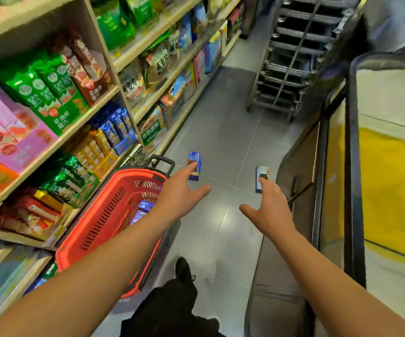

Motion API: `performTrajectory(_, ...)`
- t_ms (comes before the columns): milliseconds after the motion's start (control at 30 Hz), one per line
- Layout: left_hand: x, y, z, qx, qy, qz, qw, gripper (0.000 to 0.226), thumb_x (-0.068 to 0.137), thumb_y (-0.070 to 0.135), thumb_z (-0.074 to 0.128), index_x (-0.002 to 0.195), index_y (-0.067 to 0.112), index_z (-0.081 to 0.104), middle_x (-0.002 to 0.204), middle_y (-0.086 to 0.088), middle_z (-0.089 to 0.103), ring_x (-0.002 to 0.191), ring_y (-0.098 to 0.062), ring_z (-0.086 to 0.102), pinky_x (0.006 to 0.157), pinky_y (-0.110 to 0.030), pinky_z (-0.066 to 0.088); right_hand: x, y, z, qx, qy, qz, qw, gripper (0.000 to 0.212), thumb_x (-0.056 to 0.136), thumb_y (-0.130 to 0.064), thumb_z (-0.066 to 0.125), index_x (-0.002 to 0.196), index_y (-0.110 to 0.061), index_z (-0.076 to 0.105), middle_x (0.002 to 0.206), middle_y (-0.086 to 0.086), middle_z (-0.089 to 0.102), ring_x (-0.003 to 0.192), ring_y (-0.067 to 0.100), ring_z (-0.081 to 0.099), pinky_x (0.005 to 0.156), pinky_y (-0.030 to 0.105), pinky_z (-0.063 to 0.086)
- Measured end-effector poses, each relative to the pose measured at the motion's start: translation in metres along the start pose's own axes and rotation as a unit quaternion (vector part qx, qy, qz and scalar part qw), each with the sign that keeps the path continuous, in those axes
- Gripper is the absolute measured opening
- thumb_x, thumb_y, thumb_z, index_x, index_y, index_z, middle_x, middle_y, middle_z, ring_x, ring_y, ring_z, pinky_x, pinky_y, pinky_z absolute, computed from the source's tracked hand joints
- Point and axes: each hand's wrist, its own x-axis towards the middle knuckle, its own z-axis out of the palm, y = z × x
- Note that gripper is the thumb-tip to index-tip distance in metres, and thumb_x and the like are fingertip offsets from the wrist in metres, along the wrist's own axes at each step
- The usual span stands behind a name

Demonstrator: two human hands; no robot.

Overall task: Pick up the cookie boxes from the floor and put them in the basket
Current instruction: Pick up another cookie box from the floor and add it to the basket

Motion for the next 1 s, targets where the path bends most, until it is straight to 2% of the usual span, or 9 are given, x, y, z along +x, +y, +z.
performTrajectory(167, 0.055, 0.006, 0.020, -0.012, -0.022, 0.008, 1.000, 0.070, 0.082, 0.040, 0.069, 0.144, 0.025, 0.040, 0.142, -0.004, 0.050, 0.127, -0.020, 0.048, 0.099, -0.029, 0.037, 0.054, 0.023, -0.009, -0.021, -0.003, 0.012, 1.000, 0.084, 0.076, -0.044, 0.075, 0.144, -0.017, 0.035, 0.146, 0.006, 0.042, 0.131, 0.029, 0.042, 0.105, 0.043, 0.042)
performTrajectory(400, 0.175, 0.014, 0.029, -0.011, -0.066, 0.012, 0.998, 0.069, 0.083, 0.038, 0.066, 0.144, 0.022, 0.040, 0.139, -0.004, 0.053, 0.130, -0.022, 0.047, 0.108, -0.034, 0.036, 0.154, 0.028, -0.013, -0.050, -0.019, 0.035, 0.998, 0.084, 0.074, -0.043, 0.076, 0.143, -0.014, 0.036, 0.132, 0.007, 0.051, 0.119, 0.026, 0.050, 0.096, 0.039, 0.046)
performTrajectory(533, 0.242, 0.030, 0.030, 0.027, -0.093, 0.026, 0.995, 0.065, 0.086, 0.036, 0.063, 0.145, 0.025, 0.037, 0.138, -0.006, 0.053, 0.128, -0.024, 0.047, 0.110, -0.035, 0.033, 0.212, 0.029, -0.021, -0.042, -0.022, 0.062, 0.997, 0.076, 0.071, -0.047, 0.072, 0.134, -0.016, 0.044, 0.123, 0.004, 0.056, 0.113, 0.023, 0.051, 0.090, 0.036, 0.049)
performTrajectory(600, 0.271, 0.038, 0.035, 0.033, -0.107, 0.040, 0.993, 0.066, 0.087, 0.037, 0.063, 0.146, 0.026, 0.035, 0.143, -0.005, 0.049, 0.131, -0.022, 0.044, 0.109, -0.030, 0.030, 0.235, 0.035, -0.023, -0.038, -0.024, 0.077, 0.996, 0.073, 0.071, -0.049, 0.073, 0.131, -0.017, 0.045, 0.124, 0.004, 0.055, 0.113, 0.024, 0.052, 0.091, 0.038, 0.049)
performTrajectory(700, 0.307, 0.055, 0.047, 0.027, -0.134, 0.054, 0.989, 0.066, 0.089, 0.033, 0.063, 0.147, 0.022, 0.034, 0.148, -0.002, 0.043, 0.135, -0.019, 0.040, 0.106, -0.021, 0.026, 0.262, 0.045, -0.027, -0.023, -0.023, 0.105, 0.994, 0.078, 0.075, -0.042, 0.077, 0.139, -0.015, 0.041, 0.136, 0.008, 0.049, 0.122, 0.026, 0.049, 0.100, 0.038, 0.044)
performTrajectory(800, 0.339, 0.068, 0.063, 0.031, -0.160, 0.056, 0.985, 0.066, 0.089, 0.034, 0.061, 0.148, 0.024, 0.032, 0.148, -0.003, 0.043, 0.131, -0.023, 0.044, 0.106, -0.025, 0.029, 0.289, 0.061, -0.029, -0.025, -0.023, 0.124, 0.992, 0.081, 0.076, -0.042, 0.077, 0.142, -0.014, 0.038, 0.139, 0.008, 0.048, 0.125, 0.026, 0.047, 0.103, 0.037, 0.041)
performTrajectory(867, 0.365, 0.077, 0.080, 0.030, -0.180, 0.053, 0.982, 0.068, 0.089, 0.034, 0.061, 0.148, 0.023, 0.030, 0.150, -0.004, 0.038, 0.136, -0.021, 0.038, 0.110, -0.026, 0.027, 0.313, 0.077, -0.028, -0.025, -0.029, 0.137, 0.990, 0.081, 0.077, -0.043, 0.076, 0.142, -0.014, 0.038, 0.139, 0.008, 0.048, 0.125, 0.026, 0.047, 0.103, 0.036, 0.041)
performTrajectory(1000, 0.421, 0.098, 0.117, 0.055, -0.200, 0.030, 0.978, 0.071, 0.088, 0.036, 0.062, 0.149, 0.023, 0.027, 0.152, -0.005, 0.037, 0.138, -0.023, 0.036, 0.111, -0.031, 0.029, 0.374, 0.112, -0.026, -0.010, -0.041, 0.158, 0.987, 0.076, 0.075, -0.047, 0.076, 0.135, -0.014, 0.043, 0.131, 0.009, 0.052, 0.117, 0.026, 0.051, 0.096, 0.037, 0.045)
